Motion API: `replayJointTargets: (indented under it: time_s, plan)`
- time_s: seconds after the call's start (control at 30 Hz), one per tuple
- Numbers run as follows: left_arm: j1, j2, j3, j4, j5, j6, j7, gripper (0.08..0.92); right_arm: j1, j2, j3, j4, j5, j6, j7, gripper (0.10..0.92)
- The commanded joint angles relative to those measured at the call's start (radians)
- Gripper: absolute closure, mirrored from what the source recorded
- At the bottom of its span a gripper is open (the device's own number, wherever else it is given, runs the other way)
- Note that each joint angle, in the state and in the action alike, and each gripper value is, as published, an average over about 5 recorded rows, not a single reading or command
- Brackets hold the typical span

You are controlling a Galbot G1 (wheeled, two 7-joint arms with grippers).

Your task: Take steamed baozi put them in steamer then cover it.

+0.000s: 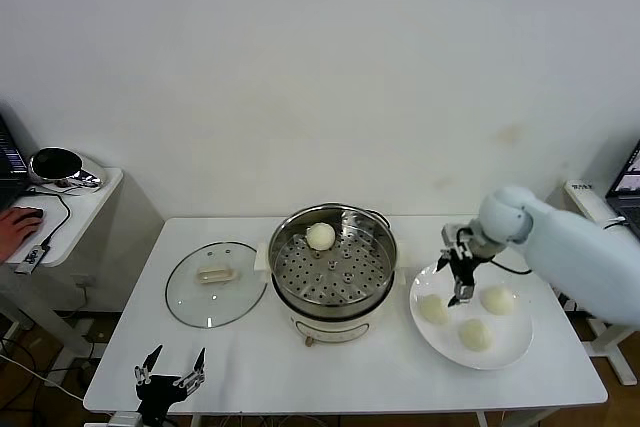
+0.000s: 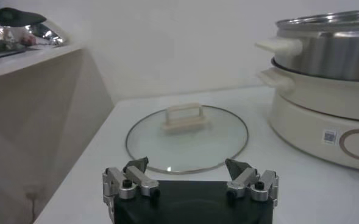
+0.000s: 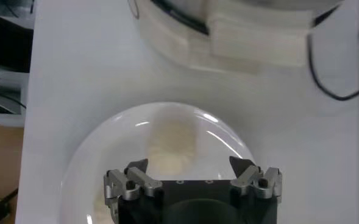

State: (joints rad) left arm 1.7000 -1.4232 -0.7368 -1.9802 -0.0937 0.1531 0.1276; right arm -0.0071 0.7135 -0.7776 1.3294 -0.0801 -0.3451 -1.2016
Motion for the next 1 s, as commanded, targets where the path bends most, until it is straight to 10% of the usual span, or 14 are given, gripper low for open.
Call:
replayJointTargets:
  time_s: [0.03,1.0]
  plan:
    - [-0.006,-0.001,0.006,0.006,0.003,0.001,0.001,0.177,-0.094,0.03,0.026,-0.021,-0.035,-0.01,0.052,0.203]
    - [-0.005,-0.005,0.008,0.014,0.006,0.001,0.001,0.177,-0.139,0.059,0.068,-0.066,-0.091,0.006,0.102,0.207]
